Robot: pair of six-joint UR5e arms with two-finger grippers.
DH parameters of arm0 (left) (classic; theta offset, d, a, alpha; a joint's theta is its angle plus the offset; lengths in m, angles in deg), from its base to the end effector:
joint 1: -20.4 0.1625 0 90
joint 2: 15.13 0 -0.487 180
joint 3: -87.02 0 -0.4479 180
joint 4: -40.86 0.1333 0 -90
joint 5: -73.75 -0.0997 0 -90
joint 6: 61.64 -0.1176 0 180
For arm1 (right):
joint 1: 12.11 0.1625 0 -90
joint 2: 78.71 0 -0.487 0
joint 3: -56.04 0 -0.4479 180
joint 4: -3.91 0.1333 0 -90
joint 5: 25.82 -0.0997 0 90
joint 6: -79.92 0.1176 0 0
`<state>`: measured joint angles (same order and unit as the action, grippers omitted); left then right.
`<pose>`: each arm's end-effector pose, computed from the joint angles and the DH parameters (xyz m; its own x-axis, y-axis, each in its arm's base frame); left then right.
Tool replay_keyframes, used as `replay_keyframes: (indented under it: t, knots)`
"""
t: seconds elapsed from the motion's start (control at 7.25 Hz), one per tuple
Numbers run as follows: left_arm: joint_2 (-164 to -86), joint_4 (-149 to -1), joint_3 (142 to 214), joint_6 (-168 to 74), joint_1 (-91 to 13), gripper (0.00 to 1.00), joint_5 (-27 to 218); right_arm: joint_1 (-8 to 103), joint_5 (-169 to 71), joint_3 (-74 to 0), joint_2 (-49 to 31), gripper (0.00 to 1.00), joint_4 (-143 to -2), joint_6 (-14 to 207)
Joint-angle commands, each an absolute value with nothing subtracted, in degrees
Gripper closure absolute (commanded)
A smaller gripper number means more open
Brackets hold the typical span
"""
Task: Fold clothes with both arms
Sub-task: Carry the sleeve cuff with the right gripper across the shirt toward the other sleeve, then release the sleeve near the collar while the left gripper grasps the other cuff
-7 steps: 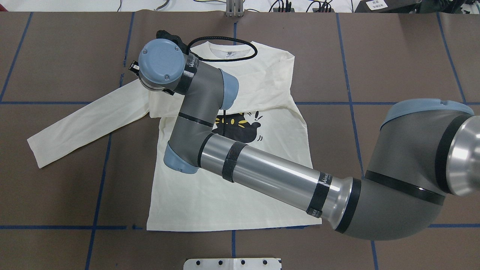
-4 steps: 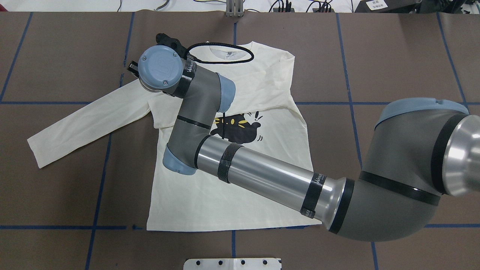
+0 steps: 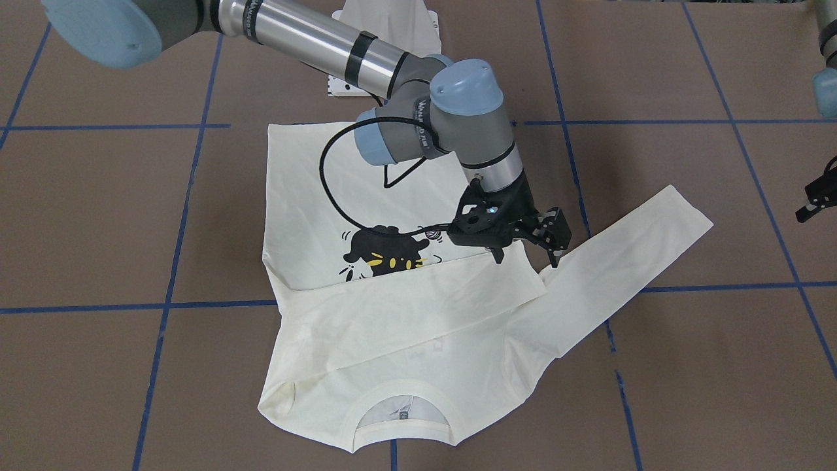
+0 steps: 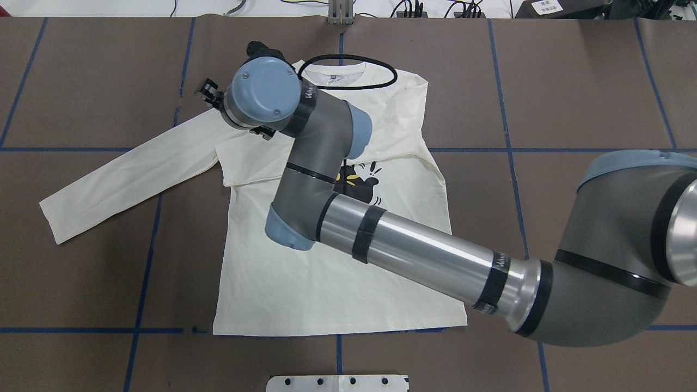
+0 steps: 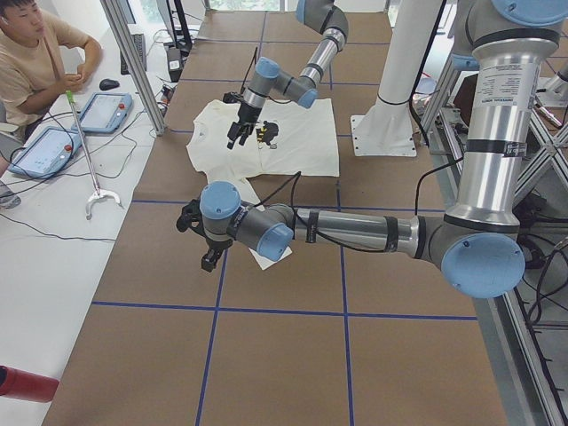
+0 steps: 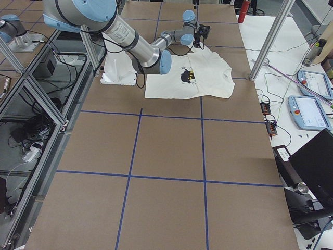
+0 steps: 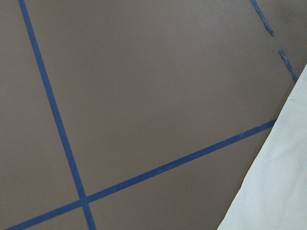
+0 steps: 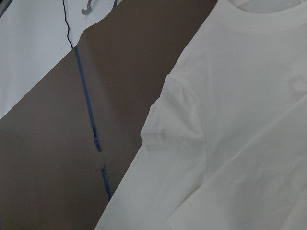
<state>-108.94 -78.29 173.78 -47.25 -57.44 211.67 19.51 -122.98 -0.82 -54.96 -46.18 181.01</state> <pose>0.0826 -0.6020 0.6630 0.6050 0.2742 -0.7476 -0.0336 0.9468 0.3200 -0.7567 -0.6052 0.0527 0.1635 0.3248 0.9315 -0.4587 0.8610 -0.2197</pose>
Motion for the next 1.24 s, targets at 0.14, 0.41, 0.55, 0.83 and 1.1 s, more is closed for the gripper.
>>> replay_keyframes:
  t: [0.14, 0.41, 0.55, 0.83, 1.1]
  knots:
    - [-108.7, -79.5, 172.1, -34.6, -48.1, 0.07, 209.7, 28.0, -135.1, -19.5, -38.2, 0.01, -47.9, 180.6]
    - [-107.2, -79.6, 171.5, -34.8, -45.3, 0.11, 210.1, 30.9, -138.8, -24.9, -32.2, 0.01, -47.9, 176.9]
    - [-107.2, -79.6, 171.1, -34.7, -42.6, 0.11, 209.9, 30.8, -138.8, -25.0, -32.0, 0.01, -47.9, 176.8]
    - [-107.1, -79.6, 170.0, -34.7, -42.0, 0.18, 209.8, 30.5, -138.4, -25.0, -31.7, 0.01, -47.9, 176.7]
    - [-107.2, -80.9, 168.9, -34.9, -41.7, 0.26, 209.7, 30.4, -138.3, -25.0, -31.5, 0.01, -47.9, 176.6]
